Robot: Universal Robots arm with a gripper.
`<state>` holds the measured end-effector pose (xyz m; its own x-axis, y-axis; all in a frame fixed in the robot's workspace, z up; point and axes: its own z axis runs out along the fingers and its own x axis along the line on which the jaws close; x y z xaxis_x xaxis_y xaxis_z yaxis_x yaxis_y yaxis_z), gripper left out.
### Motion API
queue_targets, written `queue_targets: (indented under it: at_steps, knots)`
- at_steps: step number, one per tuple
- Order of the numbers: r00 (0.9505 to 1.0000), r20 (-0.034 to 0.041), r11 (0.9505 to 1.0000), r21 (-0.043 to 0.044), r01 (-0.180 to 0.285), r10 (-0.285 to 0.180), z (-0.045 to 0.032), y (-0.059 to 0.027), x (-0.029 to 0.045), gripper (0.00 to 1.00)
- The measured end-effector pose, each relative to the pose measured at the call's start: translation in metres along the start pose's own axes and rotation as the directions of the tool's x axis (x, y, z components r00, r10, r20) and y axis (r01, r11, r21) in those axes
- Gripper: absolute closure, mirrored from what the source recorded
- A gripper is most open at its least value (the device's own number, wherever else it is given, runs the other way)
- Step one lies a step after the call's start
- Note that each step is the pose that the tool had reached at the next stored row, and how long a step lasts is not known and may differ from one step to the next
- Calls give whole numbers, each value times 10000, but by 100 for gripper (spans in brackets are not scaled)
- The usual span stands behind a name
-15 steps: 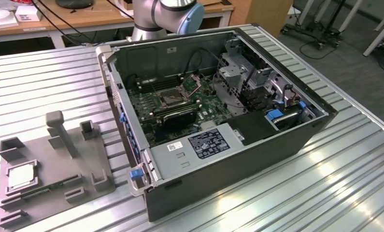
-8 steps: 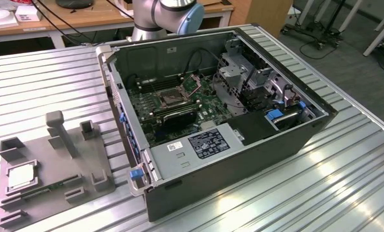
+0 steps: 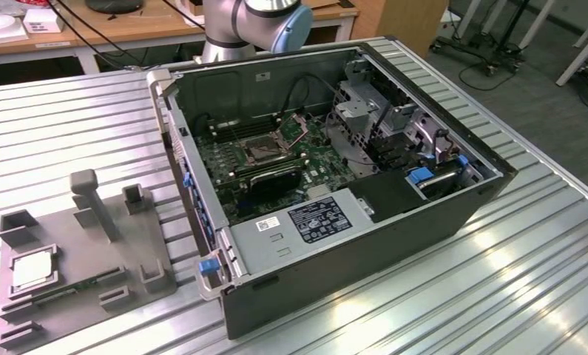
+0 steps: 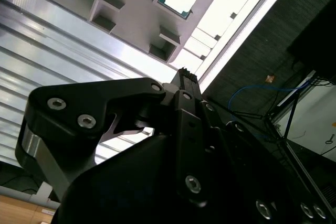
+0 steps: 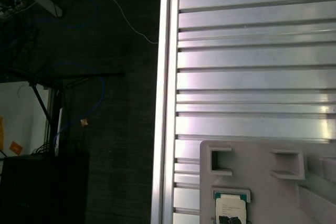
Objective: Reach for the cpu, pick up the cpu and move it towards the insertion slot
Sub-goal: 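Pick up the cpu and move it towards the insertion slot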
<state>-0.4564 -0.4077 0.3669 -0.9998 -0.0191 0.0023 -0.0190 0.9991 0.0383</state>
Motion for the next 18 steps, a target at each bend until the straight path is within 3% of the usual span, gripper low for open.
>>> queue_targets:
  at_steps: [18]
  knots:
    - [10000,-1,10000,0,0,0,0,-3,2,89]
